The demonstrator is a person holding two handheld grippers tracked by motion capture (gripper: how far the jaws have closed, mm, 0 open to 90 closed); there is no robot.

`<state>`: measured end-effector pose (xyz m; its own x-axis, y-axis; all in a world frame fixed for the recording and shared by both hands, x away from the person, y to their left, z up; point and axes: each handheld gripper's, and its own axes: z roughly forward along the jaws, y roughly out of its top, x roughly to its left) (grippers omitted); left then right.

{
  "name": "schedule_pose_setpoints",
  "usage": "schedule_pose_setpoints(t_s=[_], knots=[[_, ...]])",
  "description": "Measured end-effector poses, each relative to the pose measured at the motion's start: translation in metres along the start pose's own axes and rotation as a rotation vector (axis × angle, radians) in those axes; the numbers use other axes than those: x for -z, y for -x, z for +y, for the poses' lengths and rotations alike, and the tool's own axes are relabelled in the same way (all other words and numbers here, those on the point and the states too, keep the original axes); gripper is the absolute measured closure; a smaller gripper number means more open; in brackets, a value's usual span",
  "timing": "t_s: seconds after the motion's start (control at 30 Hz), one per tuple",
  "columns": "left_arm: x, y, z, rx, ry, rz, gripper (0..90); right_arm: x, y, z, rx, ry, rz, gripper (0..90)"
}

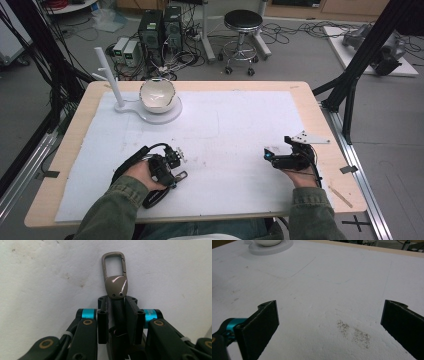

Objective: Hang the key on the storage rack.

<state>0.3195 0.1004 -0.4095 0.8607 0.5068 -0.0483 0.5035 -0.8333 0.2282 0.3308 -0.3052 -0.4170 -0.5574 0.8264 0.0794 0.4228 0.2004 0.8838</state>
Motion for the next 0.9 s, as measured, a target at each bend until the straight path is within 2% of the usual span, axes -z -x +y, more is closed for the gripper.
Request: schedule_pose_setpoints(t_s=[0.1,0.13,0.17,0.2,0.23,0.33,0.37,0.43,0.5,0.57,0.9], knots=[[-0.001,0.001,0.004,-0.006,-0.031,-0.011,71.1,0.0,0.0,0.0,0.0,-0.002,0.0,0.5],[-0.001,0.0,0.005,-0.006,-0.04,-0.035,65.3,0.0,0.0,0.0,0.001,-0.001,0.0,0.5],[-0.001,0.001,0.006,-0.008,-0.044,-0.031,62.4,0.0,0.0,0.0,0.002,-0.001,-0.001,0.5],[-0.001,0.0,0.006,-0.008,-0.043,-0.014,65.4,0.0,0.0,0.0,0.002,0.0,-0.001,0.5],[-0.001,-0.001,0.005,-0.002,-0.037,-0.006,73.1,0.0,0.0,0.0,-0.001,-0.001,-0.002,0.5],[0.0,-0.001,0.005,-0.006,-0.037,-0.008,74.3,0.001,0.0,0.0,-0.002,-0.001,-0.001,0.5],[0.0,-0.001,0.005,-0.009,-0.038,-0.001,79.1,0.001,0.001,0.0,-0.002,0.0,-0.002,0.5],[0.001,0.0,0.004,-0.031,-0.035,0.015,81.2,0.001,0.0,0.0,-0.003,-0.001,-0.002,0.5],[0.001,0.002,0.003,-0.049,-0.028,0.027,81.4,0.001,0.0,0.0,-0.004,0.0,-0.002,0.5],[0.001,0.003,0.003,-0.051,-0.022,0.029,82.0,0.001,0.001,0.0,-0.007,-0.001,-0.003,0.5],[0.009,-0.005,-0.004,-0.023,0.033,0.006,82.1,0.001,0.002,0.0,-0.004,0.004,-0.006,0.5]])
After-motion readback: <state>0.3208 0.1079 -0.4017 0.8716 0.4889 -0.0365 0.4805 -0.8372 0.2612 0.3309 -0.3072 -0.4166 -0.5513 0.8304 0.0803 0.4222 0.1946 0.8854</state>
